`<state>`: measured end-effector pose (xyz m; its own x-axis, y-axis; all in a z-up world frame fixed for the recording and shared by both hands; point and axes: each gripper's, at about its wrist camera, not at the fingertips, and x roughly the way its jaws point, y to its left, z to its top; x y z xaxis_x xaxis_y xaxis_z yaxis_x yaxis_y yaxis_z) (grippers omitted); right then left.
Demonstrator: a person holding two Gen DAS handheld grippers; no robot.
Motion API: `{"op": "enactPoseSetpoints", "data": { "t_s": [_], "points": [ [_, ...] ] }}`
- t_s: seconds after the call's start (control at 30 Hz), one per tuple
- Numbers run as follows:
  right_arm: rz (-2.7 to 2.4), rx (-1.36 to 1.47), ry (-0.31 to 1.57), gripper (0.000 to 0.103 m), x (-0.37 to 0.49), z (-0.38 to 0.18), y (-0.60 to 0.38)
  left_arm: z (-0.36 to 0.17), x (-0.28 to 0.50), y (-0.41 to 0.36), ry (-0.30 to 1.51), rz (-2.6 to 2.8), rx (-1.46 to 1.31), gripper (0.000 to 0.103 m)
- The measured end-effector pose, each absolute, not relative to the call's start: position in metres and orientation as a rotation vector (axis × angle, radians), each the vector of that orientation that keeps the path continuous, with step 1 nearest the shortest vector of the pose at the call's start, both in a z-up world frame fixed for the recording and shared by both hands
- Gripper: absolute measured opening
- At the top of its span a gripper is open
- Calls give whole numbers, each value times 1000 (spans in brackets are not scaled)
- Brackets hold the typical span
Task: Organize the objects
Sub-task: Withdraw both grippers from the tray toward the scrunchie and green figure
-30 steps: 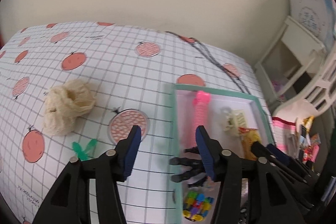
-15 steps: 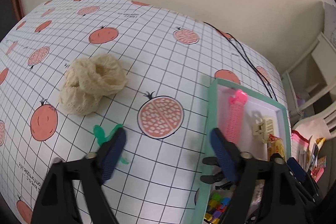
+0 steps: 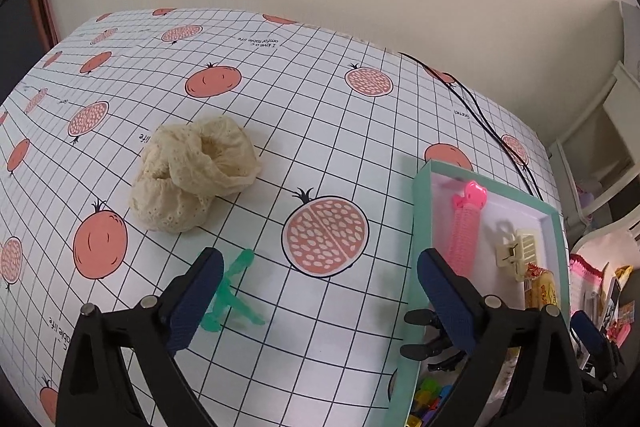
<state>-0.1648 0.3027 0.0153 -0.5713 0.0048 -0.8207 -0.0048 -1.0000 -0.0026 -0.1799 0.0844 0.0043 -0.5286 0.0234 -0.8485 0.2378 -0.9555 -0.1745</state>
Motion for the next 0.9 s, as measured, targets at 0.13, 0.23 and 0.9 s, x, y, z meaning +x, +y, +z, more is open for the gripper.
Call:
{"op": "enactPoseSetpoints", "data": {
  "t_s": [0.13, 0.23, 0.9],
  "points": [
    [2777, -1451, 6, 103, -165, 14, 304, 4, -180, 84, 400, -2615, 1456, 98],
    [2774, -1452, -2, 103, -165, 14, 304, 5, -180, 85, 396, -2620, 1454, 98],
    [2902, -1366, -3, 103, -166, 39, 268, 34, -181, 46, 277, -2666, 1383, 98]
  ]
}}
